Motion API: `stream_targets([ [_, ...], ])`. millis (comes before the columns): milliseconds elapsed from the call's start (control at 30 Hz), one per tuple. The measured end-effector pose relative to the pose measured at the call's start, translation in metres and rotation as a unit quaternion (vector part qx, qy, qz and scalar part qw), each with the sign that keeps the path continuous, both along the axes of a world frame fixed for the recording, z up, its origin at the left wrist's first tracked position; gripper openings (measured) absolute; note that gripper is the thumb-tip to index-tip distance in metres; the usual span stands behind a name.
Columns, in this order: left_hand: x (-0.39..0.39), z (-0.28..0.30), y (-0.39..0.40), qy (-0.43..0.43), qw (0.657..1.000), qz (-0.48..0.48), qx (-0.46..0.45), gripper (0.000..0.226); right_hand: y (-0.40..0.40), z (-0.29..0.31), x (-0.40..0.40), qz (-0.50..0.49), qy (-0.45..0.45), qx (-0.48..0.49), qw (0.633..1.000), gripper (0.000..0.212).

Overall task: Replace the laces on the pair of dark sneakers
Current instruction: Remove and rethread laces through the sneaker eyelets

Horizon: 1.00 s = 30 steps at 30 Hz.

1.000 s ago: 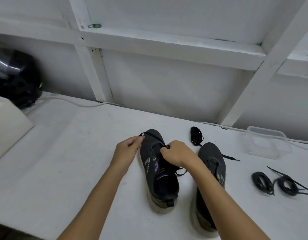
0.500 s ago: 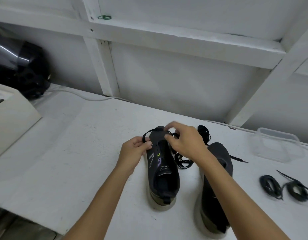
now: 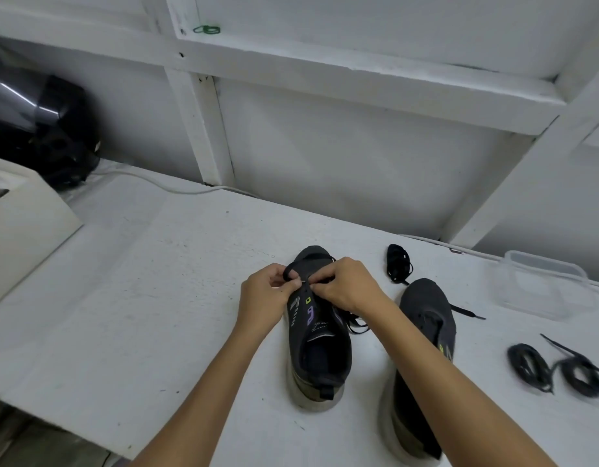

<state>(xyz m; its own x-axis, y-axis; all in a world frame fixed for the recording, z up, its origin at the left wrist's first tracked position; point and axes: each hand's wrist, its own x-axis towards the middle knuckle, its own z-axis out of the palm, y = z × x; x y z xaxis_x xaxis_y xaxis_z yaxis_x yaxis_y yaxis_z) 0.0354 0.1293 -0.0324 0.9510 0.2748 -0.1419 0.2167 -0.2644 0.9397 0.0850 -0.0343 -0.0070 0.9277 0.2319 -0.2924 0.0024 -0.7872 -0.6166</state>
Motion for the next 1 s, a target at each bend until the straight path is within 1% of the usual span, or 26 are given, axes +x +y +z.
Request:
stream_targets([
  [100,0.002,0.001,0.0,-0.018,0.998,-0.013,0.055,0.018,-0.001,-0.005,-0.003,-0.01,-0.012,0.015,1.0,0.017],
  [233,0.004,0.002,0.001,-0.03,0.995,-0.02,0.094,0.022,-0.001,-0.008,-0.006,-0.009,-0.02,0.04,0.999,0.017],
  [367,0.006,0.003,0.0,-0.033,0.991,-0.041,0.125,0.018,-0.002,-0.008,-0.006,-0.008,-0.018,0.047,0.999,0.015],
  [467,0.009,0.006,0.001,-0.021,0.99,-0.063,0.126,0.02,-0.002,-0.009,-0.006,-0.008,-0.022,0.052,0.998,0.013],
  [667,0.009,0.006,0.005,0.0,0.995,-0.062,0.074,0.016,-0.001,-0.008,-0.003,-0.021,-0.013,0.068,0.997,0.008],
  [733,0.007,0.005,0.005,-0.005,0.995,-0.077,0.07,0.017,0.0,-0.007,-0.001,-0.014,-0.014,0.062,0.998,0.011],
  [800,0.006,0.006,0.005,-0.015,0.994,-0.081,0.065,0.022,0.0,-0.006,-0.001,-0.006,-0.015,0.056,0.998,0.011],
  [867,0.005,0.004,0.006,-0.016,0.997,-0.059,0.053,0.027,-0.001,-0.006,0.0,0.0,-0.018,0.057,0.998,0.01],
  [933,0.006,0.002,0.007,-0.008,0.997,-0.043,0.056,0.025,-0.002,-0.006,0.0,0.005,-0.021,0.061,0.998,0.01],
  [1000,0.007,0.0,0.004,-0.008,0.996,-0.05,0.079,0.022,-0.002,-0.007,-0.001,0.003,-0.027,0.063,0.998,0.009],
])
